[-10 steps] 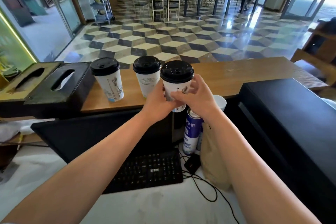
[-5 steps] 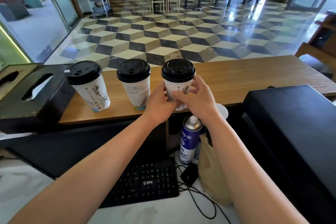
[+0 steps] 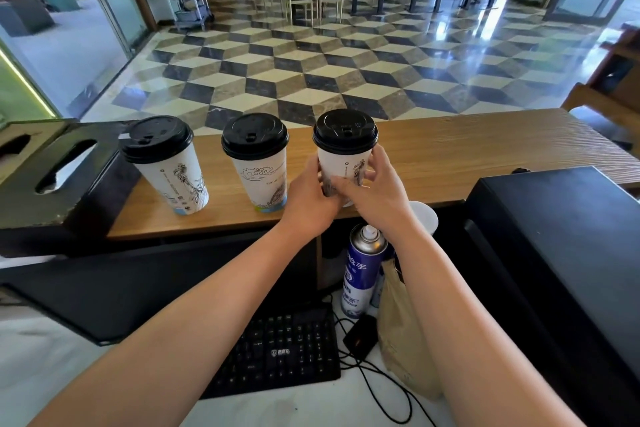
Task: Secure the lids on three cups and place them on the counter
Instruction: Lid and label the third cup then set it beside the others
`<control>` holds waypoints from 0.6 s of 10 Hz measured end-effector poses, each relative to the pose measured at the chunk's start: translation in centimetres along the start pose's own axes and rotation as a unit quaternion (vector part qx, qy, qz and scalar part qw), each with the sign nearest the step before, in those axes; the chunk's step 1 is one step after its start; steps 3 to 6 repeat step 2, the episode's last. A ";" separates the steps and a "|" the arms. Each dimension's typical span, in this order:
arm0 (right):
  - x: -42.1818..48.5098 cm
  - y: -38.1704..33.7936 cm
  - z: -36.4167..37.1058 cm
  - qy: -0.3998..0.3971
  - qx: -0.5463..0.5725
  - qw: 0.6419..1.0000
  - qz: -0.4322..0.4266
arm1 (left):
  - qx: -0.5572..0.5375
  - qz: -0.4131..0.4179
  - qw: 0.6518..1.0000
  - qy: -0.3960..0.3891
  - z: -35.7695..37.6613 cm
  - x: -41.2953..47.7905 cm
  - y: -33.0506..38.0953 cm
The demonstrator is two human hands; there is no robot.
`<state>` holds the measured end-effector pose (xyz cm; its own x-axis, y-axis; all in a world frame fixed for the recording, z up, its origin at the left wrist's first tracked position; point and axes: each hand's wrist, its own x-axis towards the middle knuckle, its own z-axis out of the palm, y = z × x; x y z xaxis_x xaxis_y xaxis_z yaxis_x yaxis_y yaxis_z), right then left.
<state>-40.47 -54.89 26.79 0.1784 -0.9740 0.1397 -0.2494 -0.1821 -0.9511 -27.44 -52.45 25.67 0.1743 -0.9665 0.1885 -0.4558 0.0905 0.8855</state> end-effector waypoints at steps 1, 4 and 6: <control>-0.3 0.1 0.5 0.014 -0.025 1.000 0.005 | 0.013 -0.009 1.000 0.013 0.1 -0.2 -0.1; -0.8 -0.5 0.6 0.029 -0.067 0.997 -0.006 | 0.019 -0.019 0.999 0.028 0.1 -0.9 0.8; -0.8 -0.5 0.6 0.029 -0.067 0.997 -0.006 | 0.019 -0.019 0.999 0.028 0.1 -0.9 0.8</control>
